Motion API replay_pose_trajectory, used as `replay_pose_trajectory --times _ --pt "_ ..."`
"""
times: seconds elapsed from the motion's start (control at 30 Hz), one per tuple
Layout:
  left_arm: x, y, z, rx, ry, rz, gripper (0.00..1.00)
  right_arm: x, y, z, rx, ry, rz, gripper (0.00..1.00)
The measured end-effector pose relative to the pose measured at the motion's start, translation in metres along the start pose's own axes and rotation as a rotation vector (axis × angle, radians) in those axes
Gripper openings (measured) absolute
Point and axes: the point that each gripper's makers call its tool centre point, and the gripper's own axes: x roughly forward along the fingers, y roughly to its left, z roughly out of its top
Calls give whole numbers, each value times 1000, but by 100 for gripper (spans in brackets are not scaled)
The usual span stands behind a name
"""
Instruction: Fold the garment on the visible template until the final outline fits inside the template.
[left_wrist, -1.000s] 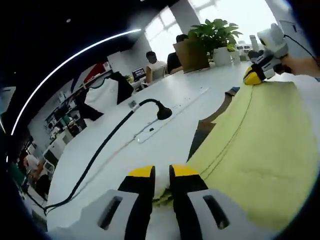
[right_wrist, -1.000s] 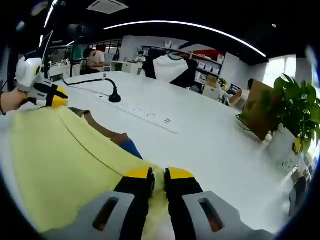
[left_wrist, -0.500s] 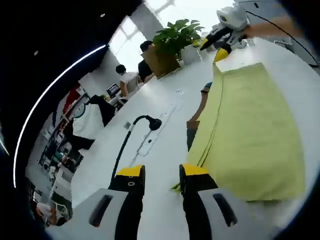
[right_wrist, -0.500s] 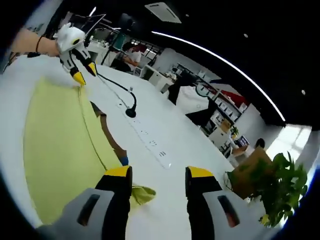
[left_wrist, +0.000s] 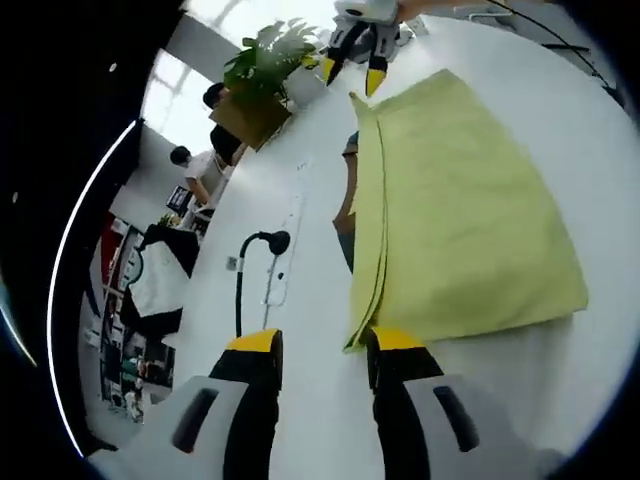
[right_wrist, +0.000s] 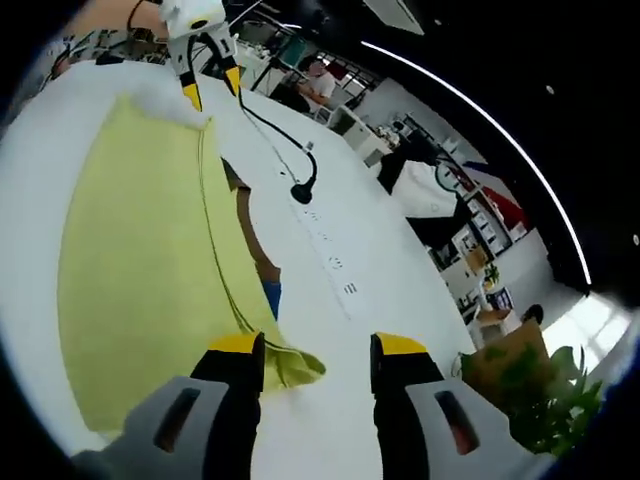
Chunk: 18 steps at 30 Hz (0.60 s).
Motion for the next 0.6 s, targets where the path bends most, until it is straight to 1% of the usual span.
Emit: replay_pose_trajectory --times 0.03,0.07,0.1,0.17,0.23,0.27,0.33,0.37,0.43,0.5,0.53,0.6 --pt "2 -1 0 0 0 -9 35 2 4 -1 -41 19 31 42" --pt "4 -2 -1 9 11 -27 35 2 7 -2 -63 34 47 42" --pt "5 -5 -1 20 22 -33 34 4 11 -6 -74 65 67 42" --pt "8 -7 -5 24 44 -53 34 10 13 -8 -55 67 71 42" --pt "11 -5 -5 15 42 -46 32 16 18 -14 -51 94 81 42" --pt "13 -5 -5 3 39 -46 33 17 19 -15 -44 94 84 42" --pt "16 -10 -10 12 60 -62 31 19 21 -17 -44 96 93 42" --pt "17 -12 -12 19 69 -68 30 20 22 -21 -54 113 95 42" --pt "19 -14 -13 10 74 -71 27 21 23 -25 -54 124 101 42" --pt "23 -16 -13 -9 66 -75 26 21 21 -26 -54 119 95 39" --pt "25 -18 -14 -13 68 -76 24 22 19 -26 -51 106 89 35" --pt "28 -19 -16 -20 77 -81 23 21 19 -27 -42 108 89 28"
